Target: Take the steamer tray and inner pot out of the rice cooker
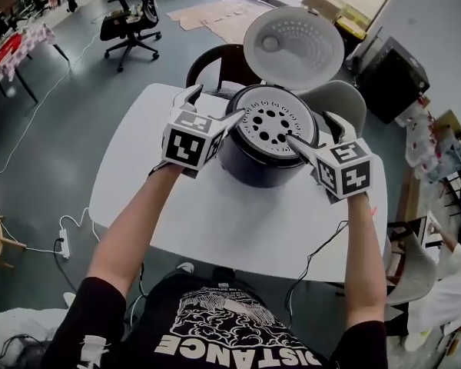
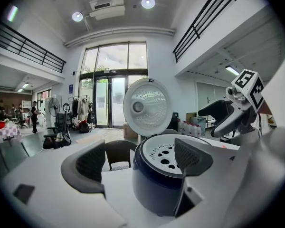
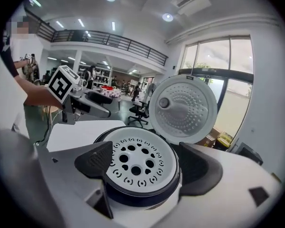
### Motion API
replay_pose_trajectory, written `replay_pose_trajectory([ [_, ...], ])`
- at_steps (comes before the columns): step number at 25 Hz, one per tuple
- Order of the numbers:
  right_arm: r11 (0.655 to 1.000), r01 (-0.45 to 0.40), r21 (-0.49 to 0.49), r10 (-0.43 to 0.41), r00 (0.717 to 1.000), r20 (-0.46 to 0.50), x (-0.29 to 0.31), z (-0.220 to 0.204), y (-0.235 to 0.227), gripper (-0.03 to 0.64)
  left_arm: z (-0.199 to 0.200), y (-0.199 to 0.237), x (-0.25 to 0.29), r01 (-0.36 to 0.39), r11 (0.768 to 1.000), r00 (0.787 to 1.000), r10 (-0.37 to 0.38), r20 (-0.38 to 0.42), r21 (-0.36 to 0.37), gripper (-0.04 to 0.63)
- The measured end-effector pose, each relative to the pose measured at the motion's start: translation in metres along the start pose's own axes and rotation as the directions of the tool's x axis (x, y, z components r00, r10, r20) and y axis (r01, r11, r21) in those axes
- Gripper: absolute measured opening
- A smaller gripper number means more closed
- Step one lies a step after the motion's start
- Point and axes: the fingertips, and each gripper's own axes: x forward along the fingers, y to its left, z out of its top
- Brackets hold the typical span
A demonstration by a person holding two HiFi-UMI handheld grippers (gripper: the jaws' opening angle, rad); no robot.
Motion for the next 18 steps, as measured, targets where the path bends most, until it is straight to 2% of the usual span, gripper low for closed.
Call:
replay_pose_trajectory([
  [4, 0.989, -0.127, -0.071, 0.126, 0.992, -0.022, 0.033, -0.005, 0.002, 0.444, -0.016, 0.008, 0.012, -0.058, 0.998, 0.998, 0.058, -0.008, -0.029, 0.440],
  [8, 0.955, -0.267, -0.132, 0.258, 0.963, -0.077, 0.064, -0.013, 0.020, 0.457, -0.033, 0.019, 0.010, -0.107, 0.994, 0.994, 0.107, -0.009, -0.030, 0.440],
  [11, 0.904, -0.379, -0.201, 0.345, 0.920, -0.185, 0.084, -0.017, 0.022, 0.457, -0.030, 0.027, 0.017, -0.143, 0.989, 0.990, 0.143, -0.017, -0.032, 0.440],
  [14, 0.851, -0.476, -0.225, 0.409, 0.867, -0.285, 0.100, -0.020, 0.019, 0.456, -0.023, 0.031, 0.027, -0.168, 0.985, 0.985, 0.167, -0.031, -0.031, 0.440],
  [18, 0.813, -0.539, -0.220, 0.439, 0.816, -0.376, 0.121, -0.031, 0.008, 0.434, -0.022, 0.026, 0.041, -0.190, 0.982, 0.981, 0.189, -0.050, -0.019, 0.440],
])
